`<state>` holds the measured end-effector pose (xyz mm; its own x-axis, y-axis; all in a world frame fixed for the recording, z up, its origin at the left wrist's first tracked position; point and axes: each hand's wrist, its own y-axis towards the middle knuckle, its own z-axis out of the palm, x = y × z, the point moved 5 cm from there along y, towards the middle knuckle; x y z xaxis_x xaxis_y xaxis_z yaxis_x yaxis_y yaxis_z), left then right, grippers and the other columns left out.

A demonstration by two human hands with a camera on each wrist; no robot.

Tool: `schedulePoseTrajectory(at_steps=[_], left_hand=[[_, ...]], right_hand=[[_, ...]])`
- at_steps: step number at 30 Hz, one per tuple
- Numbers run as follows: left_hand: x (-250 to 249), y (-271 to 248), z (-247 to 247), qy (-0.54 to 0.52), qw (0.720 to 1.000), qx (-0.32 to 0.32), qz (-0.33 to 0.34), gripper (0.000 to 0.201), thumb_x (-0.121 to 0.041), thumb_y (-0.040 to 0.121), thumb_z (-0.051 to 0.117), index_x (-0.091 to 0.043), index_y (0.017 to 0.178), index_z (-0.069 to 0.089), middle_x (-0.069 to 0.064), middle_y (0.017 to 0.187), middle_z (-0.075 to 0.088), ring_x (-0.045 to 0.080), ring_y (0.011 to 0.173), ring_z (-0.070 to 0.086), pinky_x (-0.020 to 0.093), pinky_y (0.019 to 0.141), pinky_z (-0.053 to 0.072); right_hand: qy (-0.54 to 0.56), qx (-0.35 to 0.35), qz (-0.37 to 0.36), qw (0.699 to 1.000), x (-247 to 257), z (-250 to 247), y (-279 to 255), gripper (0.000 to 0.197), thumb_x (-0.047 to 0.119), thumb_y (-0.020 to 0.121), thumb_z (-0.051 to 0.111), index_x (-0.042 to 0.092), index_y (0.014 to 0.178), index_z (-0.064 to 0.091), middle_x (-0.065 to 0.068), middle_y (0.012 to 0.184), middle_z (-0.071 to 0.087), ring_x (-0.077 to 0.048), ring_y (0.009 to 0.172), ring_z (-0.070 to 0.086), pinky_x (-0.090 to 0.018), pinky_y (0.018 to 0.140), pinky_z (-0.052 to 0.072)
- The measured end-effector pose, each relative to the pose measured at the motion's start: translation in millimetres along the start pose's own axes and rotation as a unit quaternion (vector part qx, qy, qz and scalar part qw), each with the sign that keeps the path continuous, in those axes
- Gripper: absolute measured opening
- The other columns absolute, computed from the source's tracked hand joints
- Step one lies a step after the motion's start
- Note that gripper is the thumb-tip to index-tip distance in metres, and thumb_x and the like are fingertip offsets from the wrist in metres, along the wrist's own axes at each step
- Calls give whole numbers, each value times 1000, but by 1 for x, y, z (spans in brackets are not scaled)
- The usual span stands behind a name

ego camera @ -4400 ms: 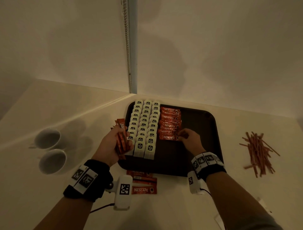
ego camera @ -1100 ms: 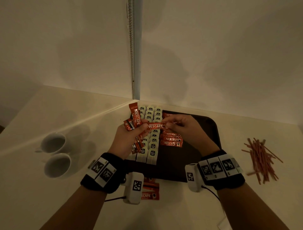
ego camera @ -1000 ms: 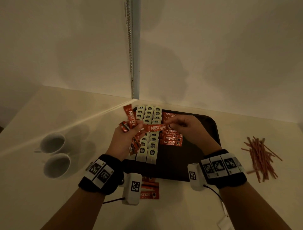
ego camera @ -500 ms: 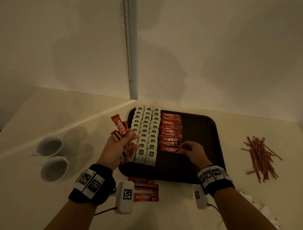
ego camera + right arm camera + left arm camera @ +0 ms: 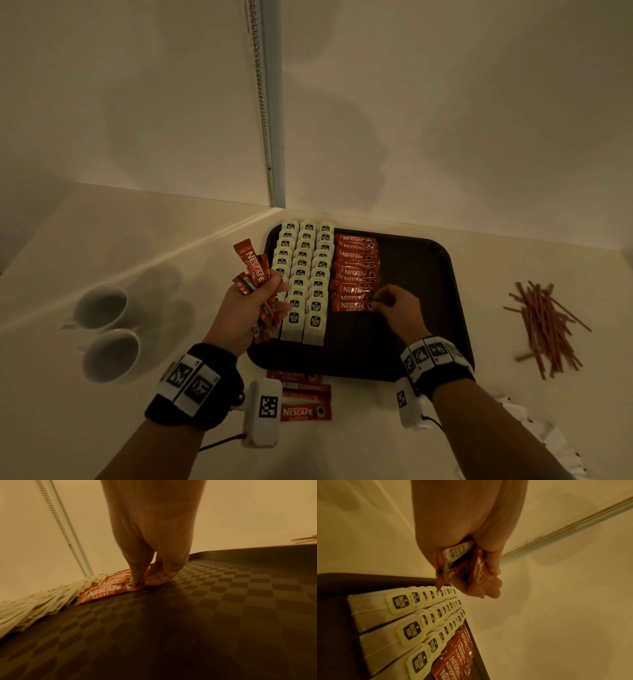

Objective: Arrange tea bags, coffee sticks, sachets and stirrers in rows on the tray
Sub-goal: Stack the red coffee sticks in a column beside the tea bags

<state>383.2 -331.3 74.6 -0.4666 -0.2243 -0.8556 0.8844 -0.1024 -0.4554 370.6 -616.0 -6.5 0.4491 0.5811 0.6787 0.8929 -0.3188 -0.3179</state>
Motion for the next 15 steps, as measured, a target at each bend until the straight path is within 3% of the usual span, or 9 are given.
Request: schedulePoseTrajectory(at_steps=[9,12,15], left_hand=[[1,-4,14,81,996,43,-9,16,-21,90,62,-7,99,62,5,78,67,15,52,62,25,46,48],[-1,-3,22,117,991,63,-7,8,-19,89,64,-12,92,63,2,78,67,16,54,62,27,50,49],[-2,-1,34,163,983,85,-9,6,-19,89,64,-13,90,64,2,76,68,15,54,61,26,52,50]], right_hand=[[-23,-24,6,999,4,-2,-1,19,14,82,68,14,99,60,-2,106,59,-10,96,54,-24,85,44],[17,-48,-54,997,37,-10,-9,13,24,87,64,18,96,58,3,101,59,-9,91,57,-28,85,52],[52,-7,-164,985,101,-14,-27,14,32,90,58,22,99,59,11,93,57,1,82,53,-13,73,45]])
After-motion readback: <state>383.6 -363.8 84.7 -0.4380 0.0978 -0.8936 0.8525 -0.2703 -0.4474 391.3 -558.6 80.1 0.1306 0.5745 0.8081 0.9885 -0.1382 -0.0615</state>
